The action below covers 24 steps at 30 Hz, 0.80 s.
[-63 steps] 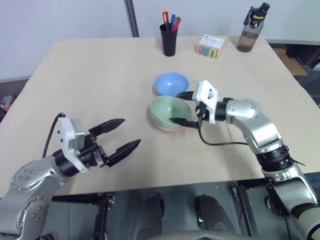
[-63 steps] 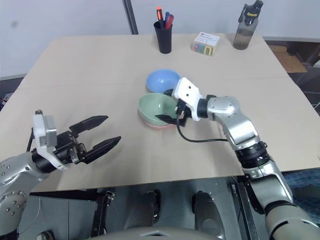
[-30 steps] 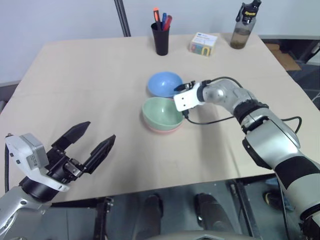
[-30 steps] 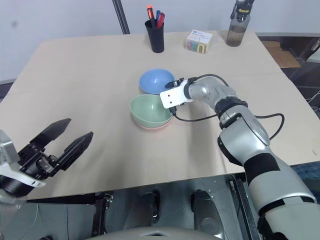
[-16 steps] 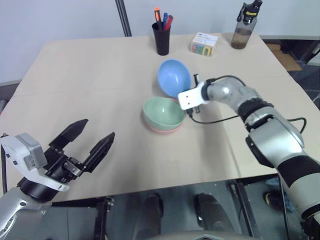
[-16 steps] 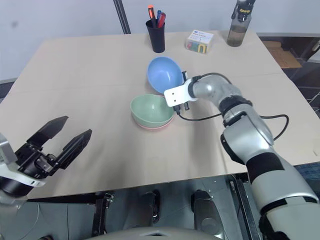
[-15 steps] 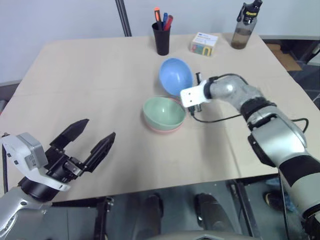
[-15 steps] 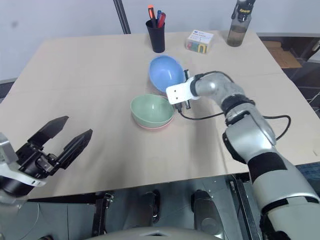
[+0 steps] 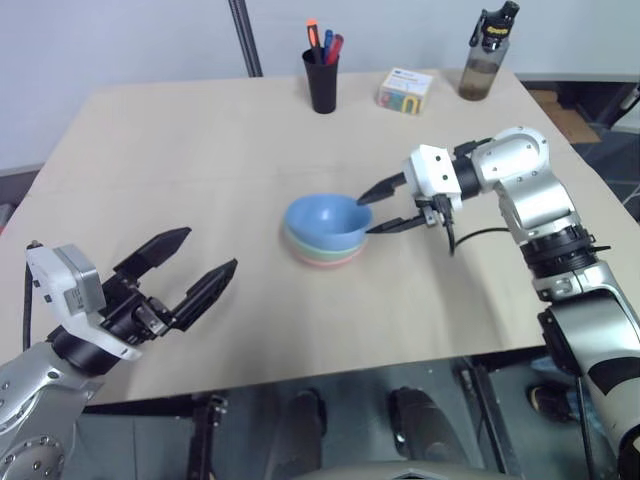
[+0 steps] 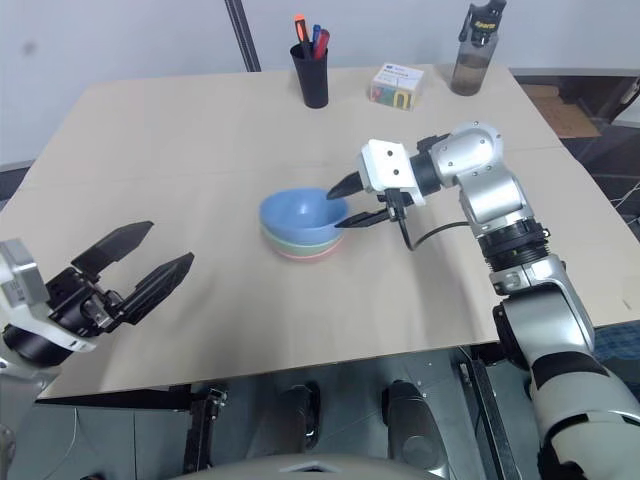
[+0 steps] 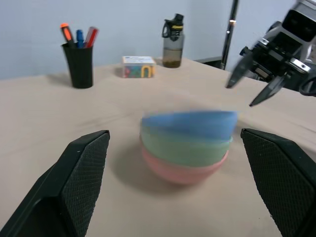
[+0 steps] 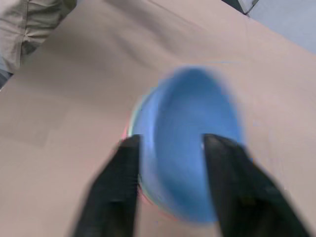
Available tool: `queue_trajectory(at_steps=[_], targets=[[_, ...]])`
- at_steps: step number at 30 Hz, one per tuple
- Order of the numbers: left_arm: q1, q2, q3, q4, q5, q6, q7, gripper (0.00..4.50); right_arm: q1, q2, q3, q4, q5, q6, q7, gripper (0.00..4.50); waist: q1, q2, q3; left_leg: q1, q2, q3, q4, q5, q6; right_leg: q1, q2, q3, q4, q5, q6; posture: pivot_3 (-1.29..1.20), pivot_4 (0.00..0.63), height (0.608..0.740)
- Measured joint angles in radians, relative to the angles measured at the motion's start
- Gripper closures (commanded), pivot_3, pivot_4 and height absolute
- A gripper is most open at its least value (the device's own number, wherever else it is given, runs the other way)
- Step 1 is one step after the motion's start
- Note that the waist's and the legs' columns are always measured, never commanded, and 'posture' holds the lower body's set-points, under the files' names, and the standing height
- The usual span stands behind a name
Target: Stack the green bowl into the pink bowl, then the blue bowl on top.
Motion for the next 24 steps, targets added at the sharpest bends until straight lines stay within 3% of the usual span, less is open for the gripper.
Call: queue_trajectory(at_steps=[3,6,10,16,24], targets=[[0.001,0.020,-0.006,0.003,-0.006,0.021,-0.013,0.00,0.026,0.010,-0.006,-0.004,-0.017,0.004,-0.092,0.09,0.001,0.000,0.000,-0.001,0.000,0.001,0.000,0.000,0.000,-0.001,0.000,0.001,-0.001,0.002,-0.003,0.00,0.150,0.740],[0.015,0.035,-0.013,0.002,0.006,0.036,-0.018,0.00,0.088,0.002,-0.050,-0.054,0.001,0.069,-0.169,0.09,0.008,0.000,0.000,-0.006,0.000,0.000,0.000,0.000,0.000,-0.004,0.000,0.000,-0.002,0.002,-0.003,0.00,0.150,0.740],[0.037,0.043,-0.018,0.001,0.013,0.037,-0.076,0.00,0.218,-0.089,-0.101,-0.168,0.026,0.179,-0.224,0.09,0.025,0.000,0.000,-0.009,-0.001,0.001,0.000,0.000,0.000,-0.006,-0.001,0.000,-0.004,0.002,-0.003,0.00,0.150,0.740],[0.040,0.060,-0.021,0.012,0.001,0.046,-0.147,0.00,0.490,-0.183,-0.233,-0.337,0.157,0.375,-0.277,0.09,0.028,-0.001,0.000,-0.008,0.000,0.002,0.001,0.000,0.000,-0.006,-0.001,0.001,-0.003,0.001,-0.001,0.00,0.150,0.740],[0.089,0.056,-0.007,0.074,0.103,0.039,-0.154,0.00,0.824,-0.370,-0.542,-0.587,0.299,0.526,-0.349,0.09,0.024,-0.001,-0.001,-0.007,0.000,0.003,0.002,0.000,0.000,-0.006,-0.001,0.003,-0.003,0.000,0.001,0.00,0.150,0.740]])
